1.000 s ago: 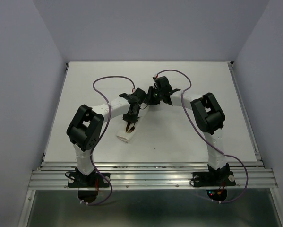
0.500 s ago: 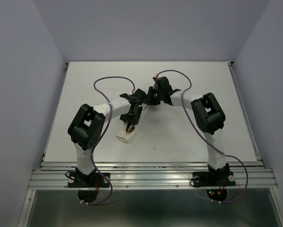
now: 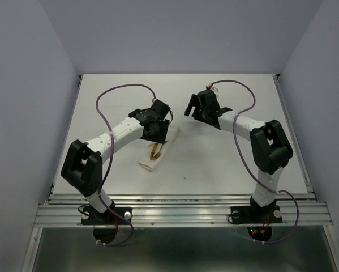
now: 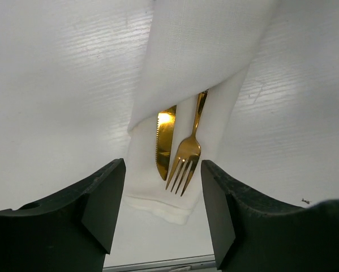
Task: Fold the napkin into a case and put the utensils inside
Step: Reset both arms
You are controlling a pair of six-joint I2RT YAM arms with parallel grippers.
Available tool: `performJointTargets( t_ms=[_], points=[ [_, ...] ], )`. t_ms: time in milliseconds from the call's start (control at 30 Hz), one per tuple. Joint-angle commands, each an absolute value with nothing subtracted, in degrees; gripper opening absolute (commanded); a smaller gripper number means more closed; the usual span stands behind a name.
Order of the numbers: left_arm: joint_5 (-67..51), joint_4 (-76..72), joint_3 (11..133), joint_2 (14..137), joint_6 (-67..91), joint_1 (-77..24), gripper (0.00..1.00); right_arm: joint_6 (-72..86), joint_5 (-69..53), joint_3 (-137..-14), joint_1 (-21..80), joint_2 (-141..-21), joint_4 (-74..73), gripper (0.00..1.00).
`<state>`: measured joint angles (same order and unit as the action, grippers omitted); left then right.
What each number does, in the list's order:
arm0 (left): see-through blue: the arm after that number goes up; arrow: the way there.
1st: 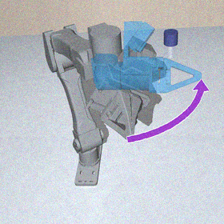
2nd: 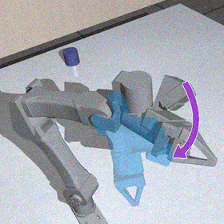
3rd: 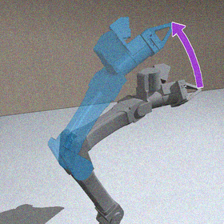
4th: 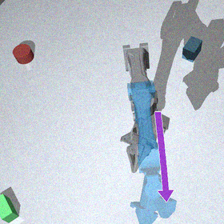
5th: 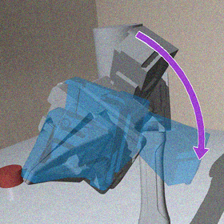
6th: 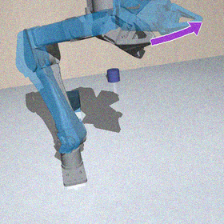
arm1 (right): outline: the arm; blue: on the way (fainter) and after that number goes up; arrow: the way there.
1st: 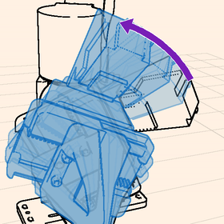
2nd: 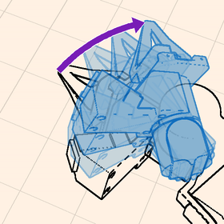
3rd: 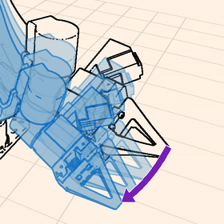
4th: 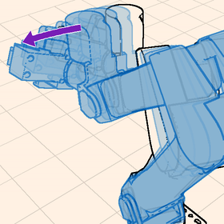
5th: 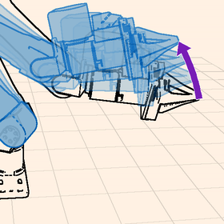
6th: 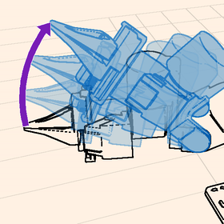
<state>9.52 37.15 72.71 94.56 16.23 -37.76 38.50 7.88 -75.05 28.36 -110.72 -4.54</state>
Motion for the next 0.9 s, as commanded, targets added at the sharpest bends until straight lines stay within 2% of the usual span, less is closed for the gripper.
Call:
performJointTargets(
  t_ms=[0,167,233,367,467,567,600,667,700,800,867],
  points=[
    [9.40,39.11,71.46,89.57,17.49,-37.44,0.68,40.52,18.98,-71.38,25.06,-104.86,-3.69,0.86],
    [9.67,37.89,71.10,85.61,19.95,-34.55,0.65,35.34,21.17,-69.34,24.35,-101.25,-7.02,0.88],
    [8.62,35.69,70.75,84.38,20.83,-32.62,0.63,33.32,23.37,-69.26,24.35,-100.46,-8.78,0.94],
    [1.34,28.06,68.39,80.34,21.88,-27.61,0.62,31.56,28.12,-67.60,24.35,-97.22,-12.74,0.98],
    [-6.31,21.37,66.09,80.24,22.32,-26.10,0.51,28.92,22.18,-64.53,24.35,-93.09,-11.43,0.97],
    [-8.43,20.92,67.15,86.98,21.89,-26.10,0.27,25.93,5.23,-60.49,24.35,-89.04,-1.72,0.81],
    [-9.31,20.74,67.32,88.23,21.62,-26.10,0.15,25.84,1.79,-59.77,25.48,-88.60,0.24,0.69],
    [-9.75,20.30,67.06,90.78,21.36,-26.10,0.06,26.54,-2.37,-60.20,27.41,-90.16,2.28,0.46],
    [-9.67,19.69,66.45,91.23,21.36,-26.10,0.00,26.46,-2.63,-63.08,29.68,-91.74,0.89,0.30],
    [-8.70,18.90,65.40,93.16,21.36,-25.84,0.00,26.02,-3.16,-71.07,33.82,-99.65,-4.03,0.08],
    [-9.05,18.02,64.52,93.78,21.36,-25.66,0.00,25.84,-5.53,-73.90,35.41,-102.90,-4.31,0.05]
  ],
)
